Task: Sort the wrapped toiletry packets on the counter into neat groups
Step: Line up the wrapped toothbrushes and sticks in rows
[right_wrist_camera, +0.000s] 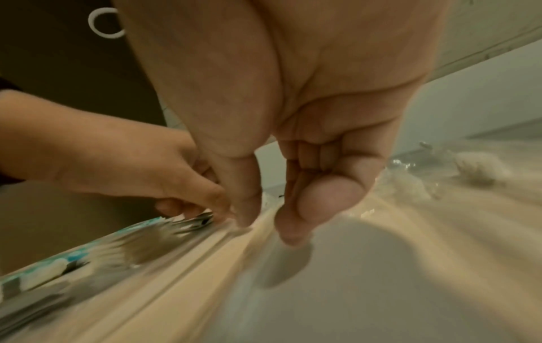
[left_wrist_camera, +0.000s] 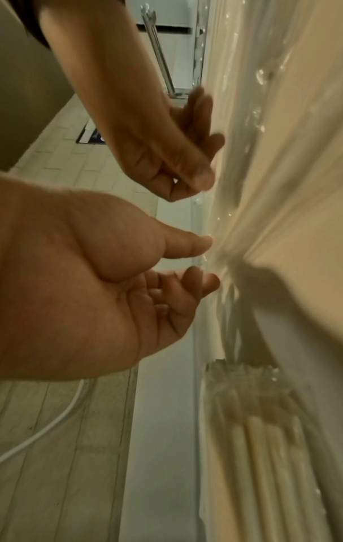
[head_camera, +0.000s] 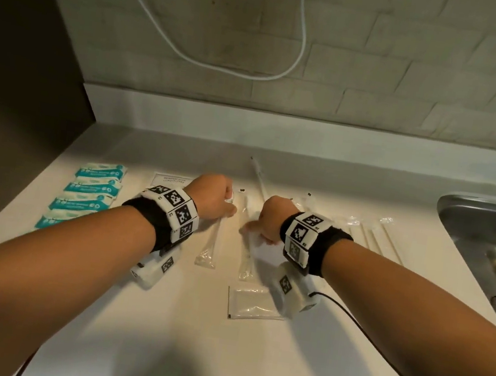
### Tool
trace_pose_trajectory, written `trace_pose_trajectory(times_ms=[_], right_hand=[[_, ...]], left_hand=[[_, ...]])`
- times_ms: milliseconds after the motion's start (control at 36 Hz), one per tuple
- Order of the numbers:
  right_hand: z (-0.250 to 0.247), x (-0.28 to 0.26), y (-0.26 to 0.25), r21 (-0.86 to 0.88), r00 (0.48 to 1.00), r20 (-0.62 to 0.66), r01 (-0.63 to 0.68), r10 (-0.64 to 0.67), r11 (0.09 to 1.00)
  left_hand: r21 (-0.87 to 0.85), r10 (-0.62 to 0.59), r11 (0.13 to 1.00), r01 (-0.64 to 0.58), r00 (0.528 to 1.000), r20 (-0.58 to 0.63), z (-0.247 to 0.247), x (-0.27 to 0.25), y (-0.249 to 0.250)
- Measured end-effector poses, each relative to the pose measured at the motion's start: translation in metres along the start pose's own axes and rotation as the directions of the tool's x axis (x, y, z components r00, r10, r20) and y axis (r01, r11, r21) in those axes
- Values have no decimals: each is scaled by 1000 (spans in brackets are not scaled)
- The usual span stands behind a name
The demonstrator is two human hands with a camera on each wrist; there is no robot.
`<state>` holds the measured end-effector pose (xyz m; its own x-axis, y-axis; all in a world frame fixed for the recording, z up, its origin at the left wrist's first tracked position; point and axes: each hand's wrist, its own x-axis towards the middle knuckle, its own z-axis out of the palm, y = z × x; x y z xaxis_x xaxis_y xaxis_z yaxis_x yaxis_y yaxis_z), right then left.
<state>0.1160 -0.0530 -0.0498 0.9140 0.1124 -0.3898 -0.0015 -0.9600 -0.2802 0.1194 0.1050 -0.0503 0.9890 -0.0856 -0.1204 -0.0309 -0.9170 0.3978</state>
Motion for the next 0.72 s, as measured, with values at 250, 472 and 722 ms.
trace_pose_trajectory(times_ms=[250,472,722], right_hand=[[-26,9,-3,-308,996,36,86,-78,948],[-18,-9,12,-372,990,97,127,-97,919],[-7,-51,35,-366,982,141,166,-122,916]], left_hand=[[-44,186,982,-185,982,36,1,-41,21],[-24,406,910,-415,877,257,30,-101,50],[193,391,865,-462,865,315,43,-114,63]])
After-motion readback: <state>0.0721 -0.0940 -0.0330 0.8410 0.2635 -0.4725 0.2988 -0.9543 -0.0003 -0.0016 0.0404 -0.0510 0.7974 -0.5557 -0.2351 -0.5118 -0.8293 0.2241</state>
